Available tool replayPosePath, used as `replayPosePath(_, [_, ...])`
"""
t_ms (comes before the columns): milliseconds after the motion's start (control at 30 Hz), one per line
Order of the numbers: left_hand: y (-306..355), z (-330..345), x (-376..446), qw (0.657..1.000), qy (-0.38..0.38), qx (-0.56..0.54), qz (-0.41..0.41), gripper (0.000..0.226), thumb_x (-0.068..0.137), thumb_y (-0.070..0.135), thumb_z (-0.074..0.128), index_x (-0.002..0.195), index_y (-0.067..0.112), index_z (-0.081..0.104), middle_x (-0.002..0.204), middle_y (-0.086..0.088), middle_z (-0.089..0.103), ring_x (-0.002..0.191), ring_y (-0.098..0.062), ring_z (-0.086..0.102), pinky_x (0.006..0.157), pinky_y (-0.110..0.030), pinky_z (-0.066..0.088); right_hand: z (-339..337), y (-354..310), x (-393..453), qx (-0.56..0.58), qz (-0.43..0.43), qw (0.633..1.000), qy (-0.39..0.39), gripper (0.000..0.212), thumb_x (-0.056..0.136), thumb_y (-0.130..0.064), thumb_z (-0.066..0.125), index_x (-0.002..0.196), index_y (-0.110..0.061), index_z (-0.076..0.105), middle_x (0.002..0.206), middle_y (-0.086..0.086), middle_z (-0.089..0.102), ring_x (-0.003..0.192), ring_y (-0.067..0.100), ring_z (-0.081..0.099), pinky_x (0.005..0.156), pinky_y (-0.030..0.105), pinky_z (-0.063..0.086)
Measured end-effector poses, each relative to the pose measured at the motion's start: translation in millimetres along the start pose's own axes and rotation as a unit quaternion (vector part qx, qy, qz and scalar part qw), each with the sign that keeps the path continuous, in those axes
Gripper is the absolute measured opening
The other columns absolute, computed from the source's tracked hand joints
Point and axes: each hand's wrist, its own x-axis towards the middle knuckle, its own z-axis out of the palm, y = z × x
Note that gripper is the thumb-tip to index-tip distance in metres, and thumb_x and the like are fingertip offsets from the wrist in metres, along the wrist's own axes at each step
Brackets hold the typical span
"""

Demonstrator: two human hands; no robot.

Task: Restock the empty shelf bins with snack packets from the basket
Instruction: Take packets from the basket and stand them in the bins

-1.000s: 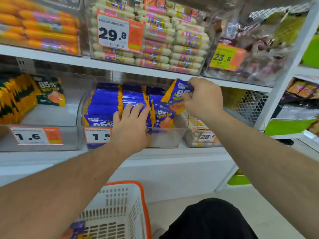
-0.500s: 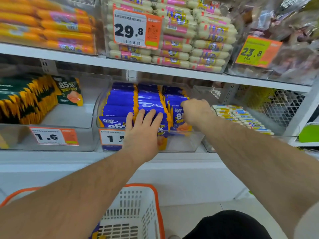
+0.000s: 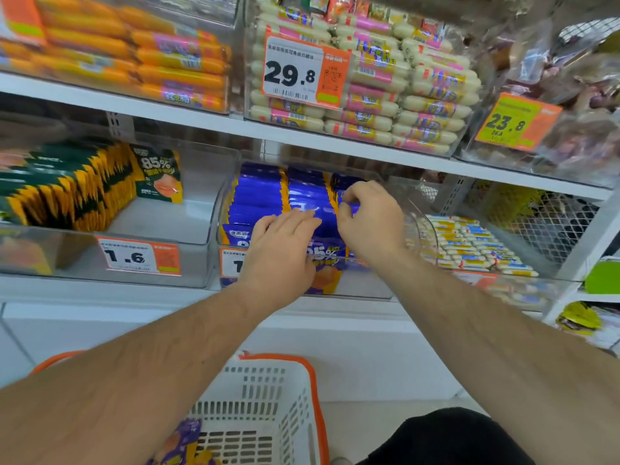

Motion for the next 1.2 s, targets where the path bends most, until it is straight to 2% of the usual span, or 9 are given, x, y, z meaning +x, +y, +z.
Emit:
replayPosePath(133, [-28, -19, -31, 0.999, 0.022, -0.024, 0.001, 0.039, 0.064, 0.019, 0.06, 0.103, 0.017, 0.063, 0.097, -0.002, 0.064, 0.092, -0.026, 0.056, 0.078, -0.036, 0.034, 26, -51, -31, 0.109, -0.05, 0.992, 0.047, 0.003, 0.079, -0.01, 0.064, 0.077, -0.012, 0.063, 0.081, -0.001, 0.058, 0.073, 0.012, 0.048, 0.067, 0.024, 0.036])
replayPosePath(267, [-72, -48, -80, 0.989, -0.092, -0.072, -0.086, 0.035, 0.077, 0.016, 0.061, 0.112, 0.016, 0.062, 0.1, -0.002, 0.067, 0.09, -0.029, 0.062, 0.077, -0.036, 0.048, 75, -97, -75, 0.214, -0.033, 0.975, 0.041, 0.004, 0.072, -0.012, 0.061, 0.071, -0.009, 0.064, 0.07, 0.0, 0.06, 0.065, 0.008, 0.045, 0.062, 0.02, 0.033])
replayPosePath(500, [-154, -70, -177, 0.911, -0.343, -0.017, -0.227, 0.033, 0.091, 0.021, 0.056, 0.124, 0.025, 0.058, 0.117, 0.007, 0.063, 0.093, -0.013, 0.056, 0.09, -0.034, 0.049, 188, -116, -191, 0.173, 0.13, 0.932, -0.291, 0.008, 0.086, -0.013, 0.06, 0.08, -0.011, 0.065, 0.081, 0.003, 0.064, 0.077, 0.025, 0.06, 0.068, 0.029, 0.046])
replayPosePath(733, [-187, -52, -227, 0.828, -0.495, -0.018, -0.263, 0.036, 0.093, 0.02, 0.054, 0.129, 0.02, 0.055, 0.13, 0.001, 0.058, 0.116, -0.02, 0.055, 0.098, -0.034, 0.046, 262, -100, -302, -0.005, 0.173, 0.743, -0.646, 0.014, 0.09, -0.015, 0.057, 0.078, -0.008, 0.054, 0.075, 0.021, 0.047, 0.069, 0.028, 0.055, 0.058, 0.032, 0.033])
replayPosePath(867, [-190, -34, -237, 0.799, -0.529, -0.062, -0.278, 0.036, 0.093, 0.015, 0.054, 0.129, 0.014, 0.057, 0.127, -0.005, 0.059, 0.112, -0.022, 0.056, 0.095, -0.033, 0.047, 283, -93, -356, -0.033, 0.164, 0.67, -0.723, 0.021, 0.09, -0.019, 0.064, 0.101, -0.019, 0.046, 0.079, 0.003, 0.049, 0.064, 0.017, 0.047, 0.052, 0.031, 0.037])
replayPosePath(967, [-195, -27, -238, 0.797, -0.529, -0.07, -0.284, 0.036, 0.093, 0.019, 0.055, 0.129, 0.015, 0.057, 0.127, -0.003, 0.059, 0.113, -0.021, 0.055, 0.096, -0.032, 0.046, 290, -91, -373, -0.036, 0.159, 0.673, -0.721, 0.039, 0.087, -0.026, 0.07, 0.118, -0.019, 0.047, 0.082, -0.003, 0.053, 0.067, 0.013, 0.052, 0.051, 0.029, 0.046])
replayPosePath(1100, [-198, -22, -238, 0.788, -0.537, -0.081, -0.29, 0.038, 0.093, 0.025, 0.058, 0.13, 0.017, 0.056, 0.126, -0.001, 0.06, 0.112, -0.021, 0.056, 0.099, -0.034, 0.046, 294, -90, -371, -0.039, 0.152, 0.668, -0.727, 0.022, 0.094, -0.027, 0.065, 0.084, -0.019, 0.048, 0.075, -0.003, 0.045, 0.068, 0.014, 0.05, 0.052, 0.022, 0.038])
replayPosePath(1133, [-198, -22, -237, 0.788, -0.536, -0.082, -0.29, 0.039, 0.093, 0.026, 0.059, 0.13, 0.017, 0.055, 0.127, -0.001, 0.059, 0.113, -0.02, 0.056, 0.1, -0.035, 0.046, 294, -90, -366, -0.037, 0.143, 0.655, -0.741, 0.009, 0.096, -0.021, 0.062, 0.093, -0.015, 0.056, 0.085, 0.003, 0.055, 0.08, 0.02, 0.058, 0.059, 0.024, 0.042])
replayPosePath(1200, [-197, -22, -237, 0.787, -0.538, -0.083, -0.292, 0.041, 0.093, 0.028, 0.06, 0.132, 0.018, 0.054, 0.129, -0.001, 0.058, 0.115, -0.02, 0.056, 0.101, -0.036, 0.046, 292, -90, -351, -0.033, 0.126, 0.646, -0.752, 0.023, 0.097, -0.012, 0.056, 0.119, -0.009, 0.062, 0.12, 0.011, 0.062, 0.103, 0.027, 0.06, 0.071, 0.029, 0.044])
